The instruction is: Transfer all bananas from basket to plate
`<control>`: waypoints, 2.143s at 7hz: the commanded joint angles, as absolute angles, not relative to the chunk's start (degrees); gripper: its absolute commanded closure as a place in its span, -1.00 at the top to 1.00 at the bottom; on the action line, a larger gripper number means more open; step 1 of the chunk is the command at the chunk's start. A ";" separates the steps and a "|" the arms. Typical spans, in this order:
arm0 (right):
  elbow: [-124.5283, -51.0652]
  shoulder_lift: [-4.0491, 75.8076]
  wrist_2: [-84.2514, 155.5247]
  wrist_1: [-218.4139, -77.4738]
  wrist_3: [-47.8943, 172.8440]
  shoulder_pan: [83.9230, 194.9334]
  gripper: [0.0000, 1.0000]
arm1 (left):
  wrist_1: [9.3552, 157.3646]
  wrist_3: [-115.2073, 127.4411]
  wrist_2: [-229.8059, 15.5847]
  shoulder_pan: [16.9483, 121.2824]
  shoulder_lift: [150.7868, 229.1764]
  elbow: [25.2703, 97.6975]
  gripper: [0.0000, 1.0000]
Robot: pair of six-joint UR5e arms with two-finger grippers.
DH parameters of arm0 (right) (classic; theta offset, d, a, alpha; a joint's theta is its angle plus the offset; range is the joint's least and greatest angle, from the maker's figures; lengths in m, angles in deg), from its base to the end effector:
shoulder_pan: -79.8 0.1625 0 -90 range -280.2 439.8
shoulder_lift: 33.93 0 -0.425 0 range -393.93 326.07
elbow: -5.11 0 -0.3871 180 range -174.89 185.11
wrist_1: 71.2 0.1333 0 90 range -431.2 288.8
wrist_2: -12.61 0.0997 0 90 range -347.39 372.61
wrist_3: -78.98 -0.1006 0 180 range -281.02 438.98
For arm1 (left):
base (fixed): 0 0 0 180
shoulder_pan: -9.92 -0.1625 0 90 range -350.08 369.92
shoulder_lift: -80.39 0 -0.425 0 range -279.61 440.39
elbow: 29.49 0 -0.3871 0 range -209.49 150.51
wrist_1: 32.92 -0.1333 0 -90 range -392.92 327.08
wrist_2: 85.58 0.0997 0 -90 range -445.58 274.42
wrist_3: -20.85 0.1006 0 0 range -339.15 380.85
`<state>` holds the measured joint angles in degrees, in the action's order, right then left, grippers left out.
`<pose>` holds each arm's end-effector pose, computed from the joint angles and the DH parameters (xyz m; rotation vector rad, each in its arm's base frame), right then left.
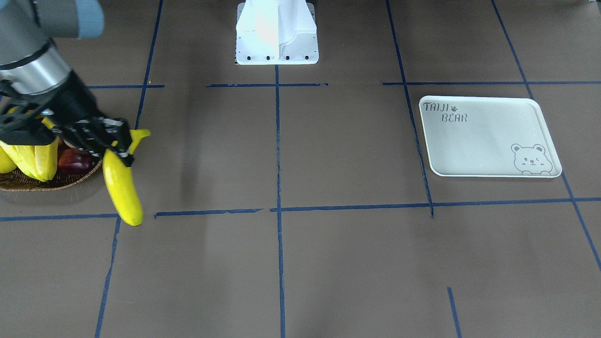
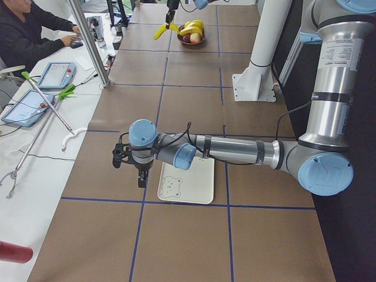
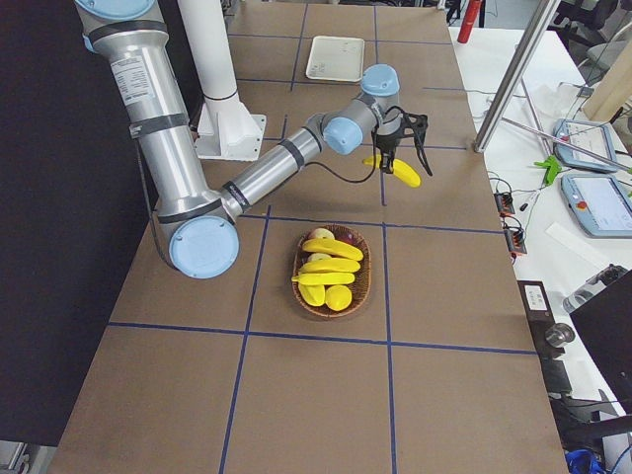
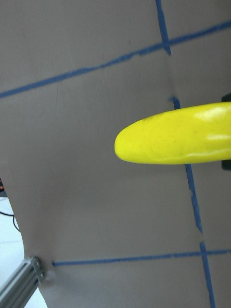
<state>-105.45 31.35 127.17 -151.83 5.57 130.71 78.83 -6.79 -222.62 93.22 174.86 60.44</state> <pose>-0.2962 -0.5097 0.2451 0.1934 -1.0037 0.3420 0.0036 -0.5421 0.5741 0.1730 0.8970 -0.1524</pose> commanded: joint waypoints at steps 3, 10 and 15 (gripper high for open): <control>-105.54 27.42 106.88 -134.43 -15.73 112.35 -1.00 | 111.32 -53.75 -222.60 79.47 178.56 60.60 0.99; -105.19 26.11 89.17 -125.16 -11.50 97.82 -0.99 | 126.78 -106.48 -210.75 61.71 195.95 61.83 0.98; -105.10 24.34 88.99 -125.60 -5.84 97.20 -0.99 | 126.69 -106.86 -203.70 52.64 197.98 62.01 0.98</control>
<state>-105.11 24.43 89.02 -125.58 -6.14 97.30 126.64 -106.86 -204.59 54.09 197.83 62.00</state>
